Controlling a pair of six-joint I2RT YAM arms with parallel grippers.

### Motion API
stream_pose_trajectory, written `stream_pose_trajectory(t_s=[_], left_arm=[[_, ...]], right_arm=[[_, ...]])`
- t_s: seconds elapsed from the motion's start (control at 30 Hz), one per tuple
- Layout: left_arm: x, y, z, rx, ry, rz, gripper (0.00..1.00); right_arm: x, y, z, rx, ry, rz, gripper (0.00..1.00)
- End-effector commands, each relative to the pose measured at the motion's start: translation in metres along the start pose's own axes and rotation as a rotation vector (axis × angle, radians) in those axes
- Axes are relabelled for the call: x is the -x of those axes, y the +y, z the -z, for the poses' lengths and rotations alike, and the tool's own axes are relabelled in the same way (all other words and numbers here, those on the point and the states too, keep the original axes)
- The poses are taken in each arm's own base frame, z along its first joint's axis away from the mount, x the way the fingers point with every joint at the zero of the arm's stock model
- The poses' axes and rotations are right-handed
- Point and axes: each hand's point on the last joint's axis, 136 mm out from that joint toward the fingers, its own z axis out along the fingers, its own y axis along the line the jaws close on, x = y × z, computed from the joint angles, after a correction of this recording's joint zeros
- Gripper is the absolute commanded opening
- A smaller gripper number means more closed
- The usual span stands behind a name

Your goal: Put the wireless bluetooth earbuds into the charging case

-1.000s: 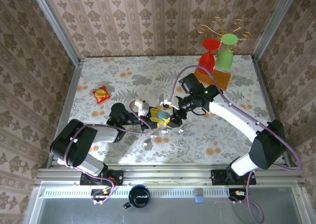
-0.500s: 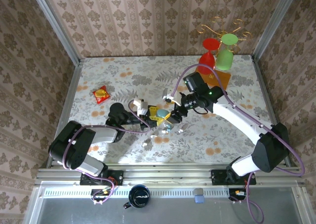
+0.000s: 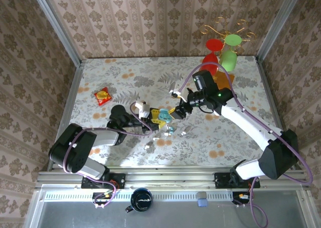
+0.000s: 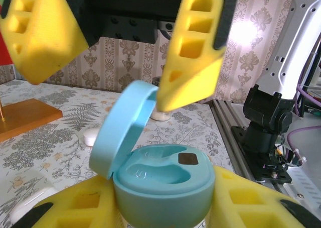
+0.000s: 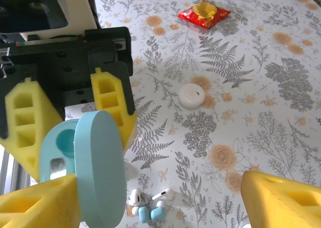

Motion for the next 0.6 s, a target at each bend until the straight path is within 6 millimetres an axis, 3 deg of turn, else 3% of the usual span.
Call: stream_pose_trajectory(t_s=[0.0, 0.13, 0.2, 0.37, 0.53, 0.57], left_arm=[[0.009, -0.012, 0.002, -0.049, -0.013, -0.06, 0.29], [0.01, -0.012, 0.002, -0.049, -0.014, -0.059, 0.29], [0.01, -0.011, 0.002, -0.048, -0.015, -0.061, 0.29], [0.015, -0.011, 0.002, -0.05, -0.022, -0.065, 0.29], [0.019, -0.009, 0.001, -0.043, -0.027, -0.064, 0.29], [0.019, -0.007, 0.001, -0.036, -0.028, -0.062, 0.29]], right_arm=[[0.007, -0.012, 0.004, -0.062, -0.027, -0.006, 0.81], [0.011, -0.021, 0.004, -0.104, -0.043, -0.013, 0.81], [0.02, -0.02, 0.014, -0.128, -0.07, 0.003, 0.81], [0.017, -0.022, 0.015, -0.142, -0.054, 0.002, 0.8], [0.016, 0.009, 0.012, 0.04, -0.053, -0.011, 0.76], [0.011, 0.012, 0.004, 0.077, -0.045, -0.032, 0.76]])
